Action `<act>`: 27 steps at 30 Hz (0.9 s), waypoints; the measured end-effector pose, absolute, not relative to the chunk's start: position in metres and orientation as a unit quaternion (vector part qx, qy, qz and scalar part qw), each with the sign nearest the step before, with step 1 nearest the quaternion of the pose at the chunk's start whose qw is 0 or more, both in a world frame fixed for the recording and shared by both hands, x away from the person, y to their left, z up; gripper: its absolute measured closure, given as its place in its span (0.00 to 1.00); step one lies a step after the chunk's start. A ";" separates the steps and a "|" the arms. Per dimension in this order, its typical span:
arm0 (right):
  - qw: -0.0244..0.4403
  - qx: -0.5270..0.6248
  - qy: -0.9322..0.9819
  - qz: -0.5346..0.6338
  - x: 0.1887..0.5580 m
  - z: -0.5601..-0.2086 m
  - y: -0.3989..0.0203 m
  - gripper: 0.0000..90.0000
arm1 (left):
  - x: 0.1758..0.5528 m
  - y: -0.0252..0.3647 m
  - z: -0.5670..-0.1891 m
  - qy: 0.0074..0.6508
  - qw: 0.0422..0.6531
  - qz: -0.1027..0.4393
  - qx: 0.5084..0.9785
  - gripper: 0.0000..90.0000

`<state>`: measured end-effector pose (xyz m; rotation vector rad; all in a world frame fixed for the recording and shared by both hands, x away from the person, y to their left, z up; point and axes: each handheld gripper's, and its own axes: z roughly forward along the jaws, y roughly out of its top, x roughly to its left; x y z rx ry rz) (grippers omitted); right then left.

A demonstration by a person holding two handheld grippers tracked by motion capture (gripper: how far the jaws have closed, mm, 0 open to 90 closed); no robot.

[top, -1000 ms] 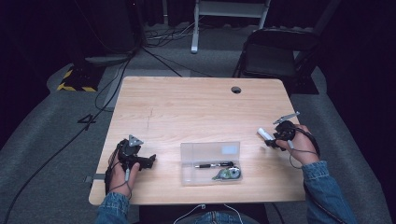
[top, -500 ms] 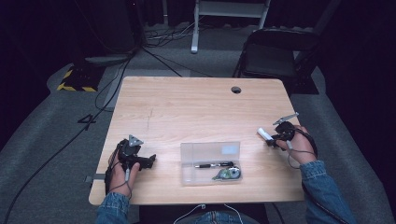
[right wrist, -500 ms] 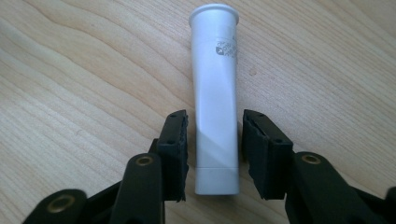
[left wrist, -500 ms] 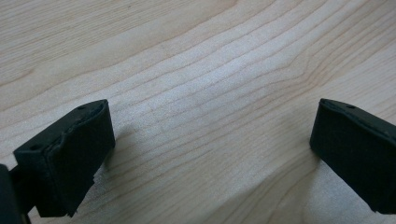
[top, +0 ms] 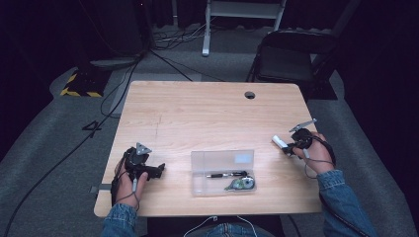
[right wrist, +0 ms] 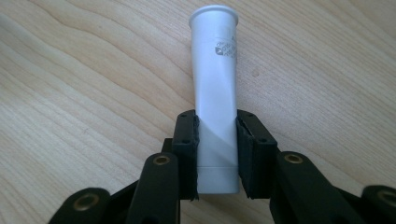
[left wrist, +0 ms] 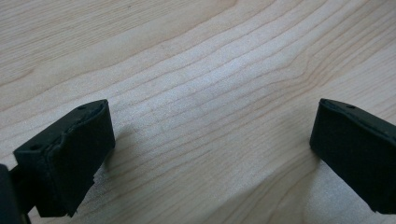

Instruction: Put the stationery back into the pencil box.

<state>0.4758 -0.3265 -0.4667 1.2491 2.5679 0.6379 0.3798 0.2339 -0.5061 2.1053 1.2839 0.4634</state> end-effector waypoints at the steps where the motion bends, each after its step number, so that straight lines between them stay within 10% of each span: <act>1: 0.106 0.424 0.873 0.217 0.476 -0.465 -0.326 0.80 | 0.380 0.234 -0.506 0.486 0.311 0.176 0.797 0.00; 27: 0.112 0.354 0.889 0.268 0.445 -0.408 -0.291 0.80 | 0.380 0.234 -0.506 0.486 0.310 0.176 0.798 0.00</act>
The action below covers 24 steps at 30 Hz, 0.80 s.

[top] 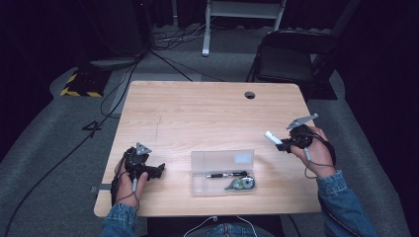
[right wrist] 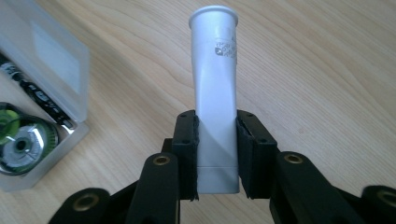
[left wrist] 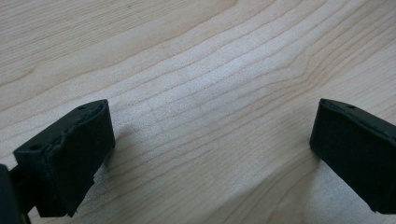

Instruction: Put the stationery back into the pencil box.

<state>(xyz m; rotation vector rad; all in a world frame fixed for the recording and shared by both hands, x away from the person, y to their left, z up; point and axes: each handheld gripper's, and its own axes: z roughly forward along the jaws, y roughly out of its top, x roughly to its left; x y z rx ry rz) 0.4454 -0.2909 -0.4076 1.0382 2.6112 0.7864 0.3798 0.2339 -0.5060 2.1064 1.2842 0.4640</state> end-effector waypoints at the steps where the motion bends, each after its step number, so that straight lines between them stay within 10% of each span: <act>1: 0.113 0.349 0.890 0.270 0.444 -0.406 -0.289 0.80 | 0.380 0.234 -0.506 0.486 0.310 0.176 0.798 0.00; 24: 0.086 0.258 0.915 0.298 0.409 -0.379 -0.240 0.80 | 0.379 0.233 -0.506 0.488 0.311 0.176 0.796 0.00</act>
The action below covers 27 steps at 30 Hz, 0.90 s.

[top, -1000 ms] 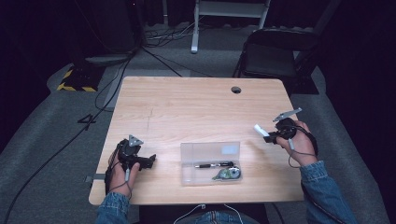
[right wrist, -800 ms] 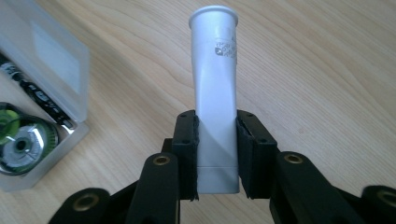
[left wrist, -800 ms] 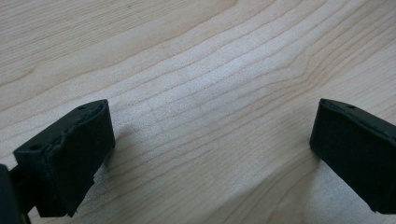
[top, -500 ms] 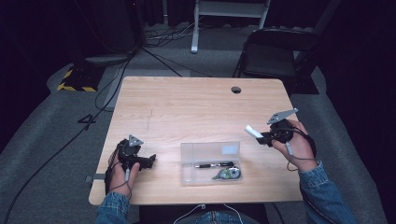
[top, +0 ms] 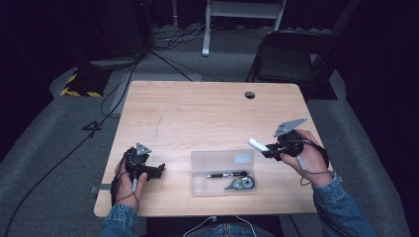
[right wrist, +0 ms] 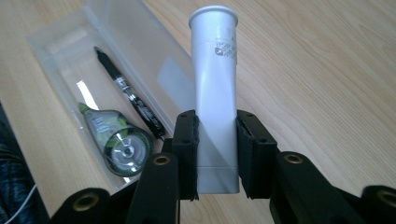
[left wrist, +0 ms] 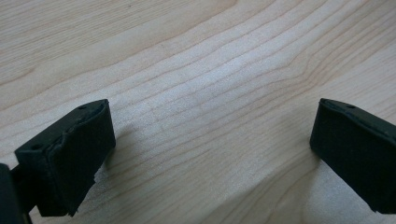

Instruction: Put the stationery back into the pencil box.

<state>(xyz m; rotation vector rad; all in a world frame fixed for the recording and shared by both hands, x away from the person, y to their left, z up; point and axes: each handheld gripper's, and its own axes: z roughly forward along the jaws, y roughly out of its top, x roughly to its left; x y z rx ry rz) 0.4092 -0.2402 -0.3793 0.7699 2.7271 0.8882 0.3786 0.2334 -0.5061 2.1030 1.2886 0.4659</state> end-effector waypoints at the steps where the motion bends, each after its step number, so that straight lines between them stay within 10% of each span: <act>1: 0.083 0.252 0.917 0.299 0.408 -0.378 -0.237 0.80 | 0.378 0.233 -0.506 0.488 0.310 0.177 0.797 0.00; 27: 0.026 0.140 0.945 0.293 0.389 -0.391 -0.176 0.79 | 0.373 0.232 -0.506 0.485 0.312 0.176 0.798 0.01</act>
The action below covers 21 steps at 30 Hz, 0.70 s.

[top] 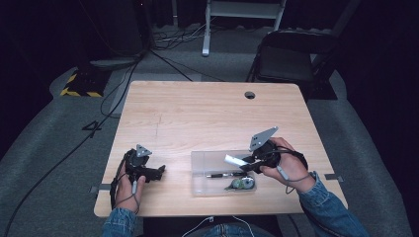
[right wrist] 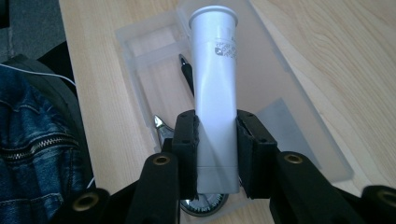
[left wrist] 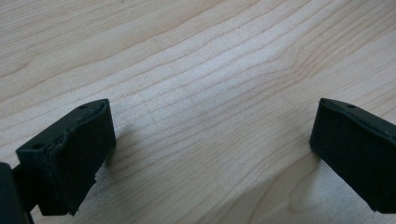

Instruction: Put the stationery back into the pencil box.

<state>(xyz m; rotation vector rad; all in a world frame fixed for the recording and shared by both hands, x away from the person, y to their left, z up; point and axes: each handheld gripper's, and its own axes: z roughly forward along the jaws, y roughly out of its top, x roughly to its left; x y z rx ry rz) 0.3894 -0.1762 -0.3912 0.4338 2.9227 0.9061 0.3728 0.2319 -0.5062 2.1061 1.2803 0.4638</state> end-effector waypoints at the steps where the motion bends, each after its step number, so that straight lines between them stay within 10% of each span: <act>1: 0.023 0.134 0.946 0.294 0.389 -0.392 -0.174 0.80 | 0.373 0.232 -0.506 0.483 0.310 0.177 0.800 0.01; 21: -0.018 0.078 0.960 0.268 0.378 -0.416 -0.136 0.79 | 0.372 0.231 -0.506 0.485 0.312 0.175 0.798 0.01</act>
